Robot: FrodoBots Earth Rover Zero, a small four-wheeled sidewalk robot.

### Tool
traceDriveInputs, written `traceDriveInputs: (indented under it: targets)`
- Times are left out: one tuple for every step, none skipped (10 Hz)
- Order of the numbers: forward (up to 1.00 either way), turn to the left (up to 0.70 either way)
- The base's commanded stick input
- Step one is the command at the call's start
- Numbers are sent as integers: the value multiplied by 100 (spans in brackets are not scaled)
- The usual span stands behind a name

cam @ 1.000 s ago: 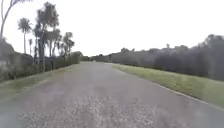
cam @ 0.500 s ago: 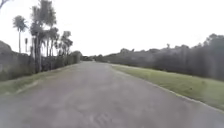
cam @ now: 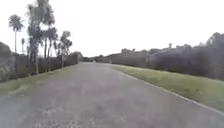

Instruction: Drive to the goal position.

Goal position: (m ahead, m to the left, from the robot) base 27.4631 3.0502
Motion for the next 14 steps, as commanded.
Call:
traceDriveInputs:
  targets:
    - [100, 27]
    - [100, 27]
    - [100, 27]
    - [100, 0]
    - [100, 0]
    - [100, 0]
    - [100, 0]
    - [100, 0]
    - [100, 0]
    - [100, 0]
    - [100, 0]
    - [100, 0]
    - [100, 0]
    - [100, 0]
